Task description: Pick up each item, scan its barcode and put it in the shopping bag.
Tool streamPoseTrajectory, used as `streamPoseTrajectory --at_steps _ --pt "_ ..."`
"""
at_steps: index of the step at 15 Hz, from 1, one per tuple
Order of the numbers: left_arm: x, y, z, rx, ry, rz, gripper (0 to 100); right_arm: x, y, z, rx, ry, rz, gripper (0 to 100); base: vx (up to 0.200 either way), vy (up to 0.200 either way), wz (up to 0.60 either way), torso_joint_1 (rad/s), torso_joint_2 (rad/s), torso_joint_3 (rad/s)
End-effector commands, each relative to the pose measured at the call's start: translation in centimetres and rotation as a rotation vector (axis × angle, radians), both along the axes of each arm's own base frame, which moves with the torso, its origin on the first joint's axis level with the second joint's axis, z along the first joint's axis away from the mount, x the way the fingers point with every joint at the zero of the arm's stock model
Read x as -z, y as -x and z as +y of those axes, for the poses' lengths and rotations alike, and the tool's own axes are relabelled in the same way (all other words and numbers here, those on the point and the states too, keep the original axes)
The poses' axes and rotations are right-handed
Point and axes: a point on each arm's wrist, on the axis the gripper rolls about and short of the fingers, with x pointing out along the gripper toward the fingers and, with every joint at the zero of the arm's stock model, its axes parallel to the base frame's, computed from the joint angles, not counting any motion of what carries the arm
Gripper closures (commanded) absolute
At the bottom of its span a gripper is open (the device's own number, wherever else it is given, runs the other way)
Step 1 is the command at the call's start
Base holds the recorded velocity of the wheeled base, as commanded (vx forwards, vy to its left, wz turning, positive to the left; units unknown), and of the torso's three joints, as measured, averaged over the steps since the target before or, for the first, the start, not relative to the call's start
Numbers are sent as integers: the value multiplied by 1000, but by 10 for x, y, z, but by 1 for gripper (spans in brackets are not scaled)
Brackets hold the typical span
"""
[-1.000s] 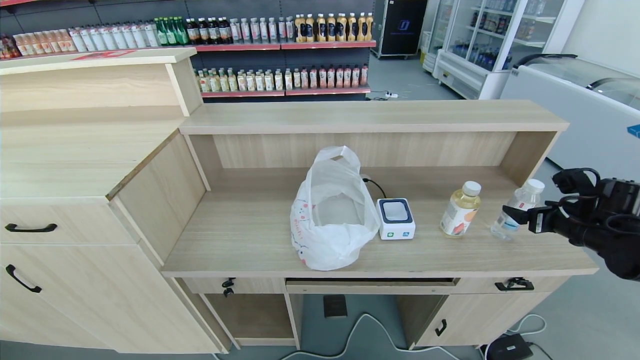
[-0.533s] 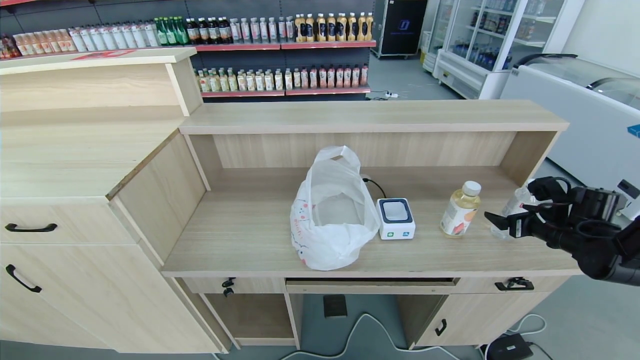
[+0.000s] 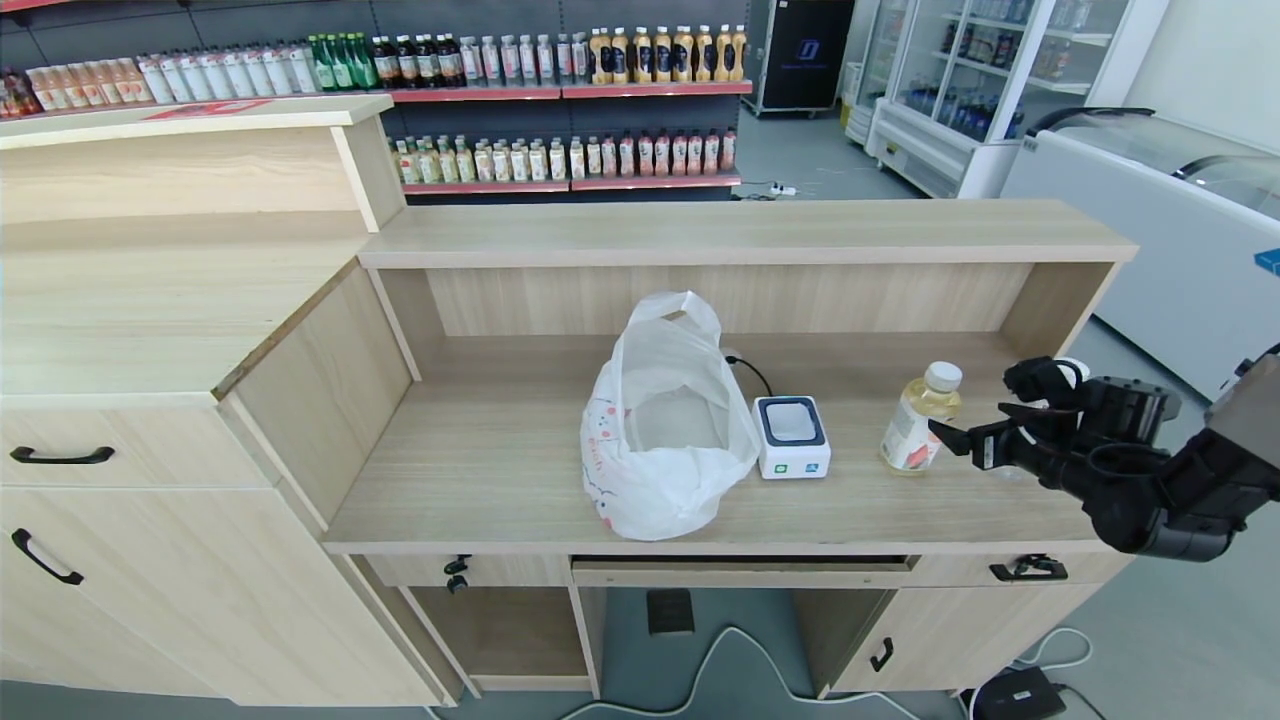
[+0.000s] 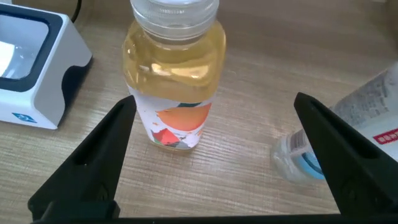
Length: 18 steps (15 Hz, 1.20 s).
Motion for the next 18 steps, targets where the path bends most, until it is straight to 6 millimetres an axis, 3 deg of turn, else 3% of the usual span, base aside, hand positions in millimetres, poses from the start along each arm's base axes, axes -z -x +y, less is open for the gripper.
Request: streamPoseTrajectory --at_steps 1,18 --pt "0 0 0 0 0 0 0 11 -8 8 -19 -2 11 0 0 0 0 0 0 0" --pt "0 0 0 -1 0 0 0 37 -51 49 -125 0 -13 0 0 0 0 0 0 0"
